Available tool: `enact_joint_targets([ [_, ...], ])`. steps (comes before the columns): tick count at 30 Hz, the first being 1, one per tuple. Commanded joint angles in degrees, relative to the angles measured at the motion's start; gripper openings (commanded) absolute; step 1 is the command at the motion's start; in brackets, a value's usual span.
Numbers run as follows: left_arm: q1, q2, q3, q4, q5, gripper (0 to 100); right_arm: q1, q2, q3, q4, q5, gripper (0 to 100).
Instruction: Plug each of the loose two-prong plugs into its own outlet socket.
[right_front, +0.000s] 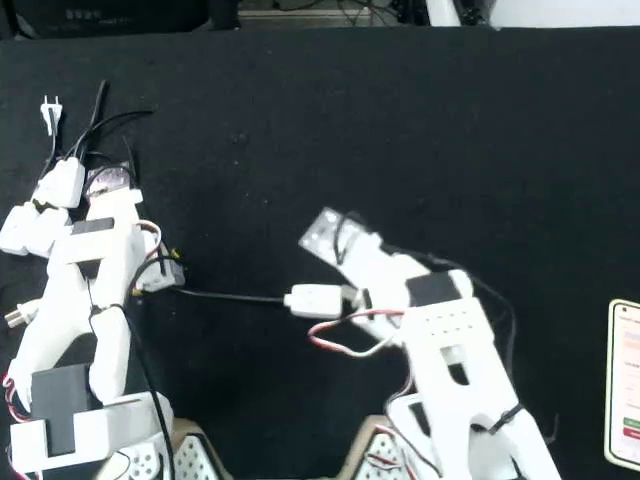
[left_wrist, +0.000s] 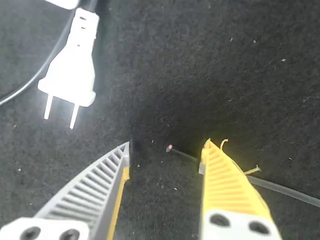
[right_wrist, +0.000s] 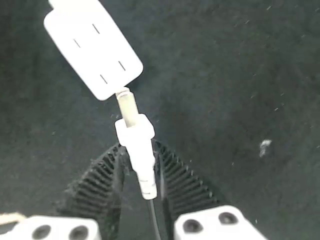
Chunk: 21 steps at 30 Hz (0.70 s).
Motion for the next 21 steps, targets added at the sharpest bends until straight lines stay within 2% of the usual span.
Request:
enact_joint_targets([
  [1, 0.04, -0.97, -1.1, 0.53, 0.35, 23, 1.41, 0.13, 3.21, -8.0, 0.09, 1.0],
  [6, 0.04, -0.97, -1.1, 0.53, 0.35, 23, -0.62, 0.13, 7.43, -12.66, -0.26, 1.0],
  [13, 0.04, -0.97, -1.27, 1.85, 0.35, 23, -8.97, 0.22, 9.54, -19.96, -8.53, 1.0],
  [17, -0.48, -1.05, -1.45, 2.81, 0.35, 23, -14.51, 0.22, 8.48, -20.4, -11.69, 1.0],
  [21, -0.57, -1.14, -1.45, 2.81, 0.26, 23, -14.86, 0.22, 4.97, -20.13, -13.27, 1.0],
])
